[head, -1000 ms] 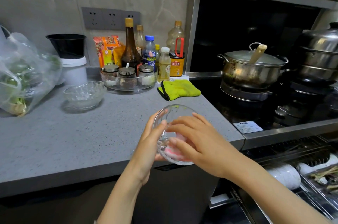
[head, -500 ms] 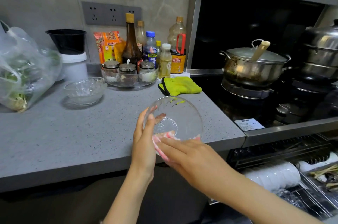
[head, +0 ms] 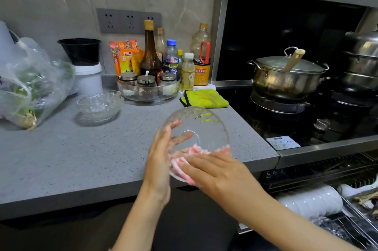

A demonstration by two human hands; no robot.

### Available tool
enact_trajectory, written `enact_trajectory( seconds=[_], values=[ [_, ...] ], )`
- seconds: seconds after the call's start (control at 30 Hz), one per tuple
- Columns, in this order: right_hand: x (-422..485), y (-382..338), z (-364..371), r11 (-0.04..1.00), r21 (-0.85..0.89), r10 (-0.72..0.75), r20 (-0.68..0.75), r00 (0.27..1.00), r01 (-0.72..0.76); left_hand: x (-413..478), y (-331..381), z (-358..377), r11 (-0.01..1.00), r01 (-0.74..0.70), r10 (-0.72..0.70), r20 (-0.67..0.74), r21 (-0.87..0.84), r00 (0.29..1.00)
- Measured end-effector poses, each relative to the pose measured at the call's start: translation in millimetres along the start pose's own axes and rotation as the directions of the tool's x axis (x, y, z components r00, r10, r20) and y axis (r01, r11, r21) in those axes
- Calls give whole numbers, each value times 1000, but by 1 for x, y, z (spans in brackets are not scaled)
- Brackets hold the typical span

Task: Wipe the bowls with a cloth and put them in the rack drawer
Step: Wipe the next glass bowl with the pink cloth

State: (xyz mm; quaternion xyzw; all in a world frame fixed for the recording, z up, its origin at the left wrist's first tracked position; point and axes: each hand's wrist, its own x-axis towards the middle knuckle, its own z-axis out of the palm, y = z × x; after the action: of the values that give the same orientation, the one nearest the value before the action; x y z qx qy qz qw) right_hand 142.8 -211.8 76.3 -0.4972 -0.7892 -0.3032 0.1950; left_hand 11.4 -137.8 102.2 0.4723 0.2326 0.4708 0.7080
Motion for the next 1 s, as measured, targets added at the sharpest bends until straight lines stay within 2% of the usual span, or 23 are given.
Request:
enact_trajectory(
  seconds=[0.07, 0.13, 0.3, 0.43, 0.57, 0.73, 0.8, 0.9, 1.0],
  values=[
    [-4, 9, -3, 996, -77, -36, 16, 999, 37, 3, 6, -5, 999, -7, 6, 27, 32, 1000],
    [-1, 5, -3, 992, -124, -23, 0, 1000, 23, -1, 5, 0, 1000, -14, 15, 23, -23, 1000],
    [12, -11, 4, 993, -9, 119, -89, 989, -121, -10, -9, 18, 986, 19, -30, -60, -165, 998],
    [7, 9, 4, 998, -49, 23, -93, 995, -27, 4, 5, 1, 999, 33, -33, -27, -5, 999],
    [9, 15, 5, 989, -143, 14, -44, 999, -20, 3, 10, 1, 999, 16, -17, -34, -32, 999],
    [21, -16, 6, 982, 78, 178, -108, 978, -170, -6, -5, 19, 994, -21, 6, -136, -105, 991],
    [14, -14, 6, 991, 68, 122, -53, 991, -118, -4, -2, 12, 995, 8, -21, -136, -98, 991],
    [-1, 3, 3, 998, -62, 9, 30, 1000, -7, 1, 7, -2, 999, 47, -46, -39, 12, 998],
    [-4, 10, 1, 992, -128, -2, 56, 998, 9, 0, 8, -2, 999, 41, -41, -15, 5, 999]
  ],
)
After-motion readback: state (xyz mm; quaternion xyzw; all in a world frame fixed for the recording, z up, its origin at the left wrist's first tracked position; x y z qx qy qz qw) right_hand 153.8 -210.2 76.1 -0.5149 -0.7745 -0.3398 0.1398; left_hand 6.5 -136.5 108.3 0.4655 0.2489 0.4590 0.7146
